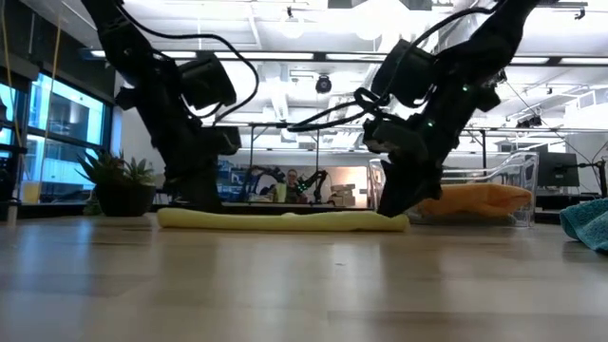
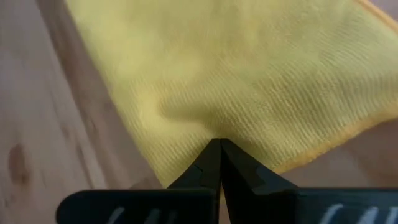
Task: Fold microfiber towels
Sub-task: Fold the yellow microfiber towel
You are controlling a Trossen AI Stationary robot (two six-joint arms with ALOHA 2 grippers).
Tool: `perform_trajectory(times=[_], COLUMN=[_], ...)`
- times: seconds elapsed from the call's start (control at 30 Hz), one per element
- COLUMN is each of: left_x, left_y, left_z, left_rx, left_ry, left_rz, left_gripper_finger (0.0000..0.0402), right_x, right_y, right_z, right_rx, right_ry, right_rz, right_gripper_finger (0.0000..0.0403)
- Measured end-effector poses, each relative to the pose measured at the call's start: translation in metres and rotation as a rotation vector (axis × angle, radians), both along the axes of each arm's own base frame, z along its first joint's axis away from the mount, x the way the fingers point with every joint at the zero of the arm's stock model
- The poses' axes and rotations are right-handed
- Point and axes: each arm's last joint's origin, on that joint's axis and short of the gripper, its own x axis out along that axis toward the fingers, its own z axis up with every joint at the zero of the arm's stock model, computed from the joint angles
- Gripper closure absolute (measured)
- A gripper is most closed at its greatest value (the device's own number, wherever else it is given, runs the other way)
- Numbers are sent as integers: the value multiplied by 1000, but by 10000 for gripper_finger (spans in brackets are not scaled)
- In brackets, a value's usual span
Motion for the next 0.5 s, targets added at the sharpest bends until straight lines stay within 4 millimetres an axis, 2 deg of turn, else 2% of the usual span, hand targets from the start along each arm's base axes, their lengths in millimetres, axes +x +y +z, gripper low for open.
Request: perform_trajectory(times=[0.17,0.33,0.5], left_x=[-4,-22,-37], left_y=[-10,-11,-13], left_z=[8,17,27], left_rx=[20,88,164], left_ry=[21,144,213], left_rz=[11,45,-27], left_gripper_finger=[402,402,401], right_x=[6,-7,-19], right_y=[-6,-5,-4], right_z=[17,37,50], right_rx=[8,-18,-15], right_ry=[-33,4,33], right_rz=[66,94,98], right_gripper_finger=[403,403,403])
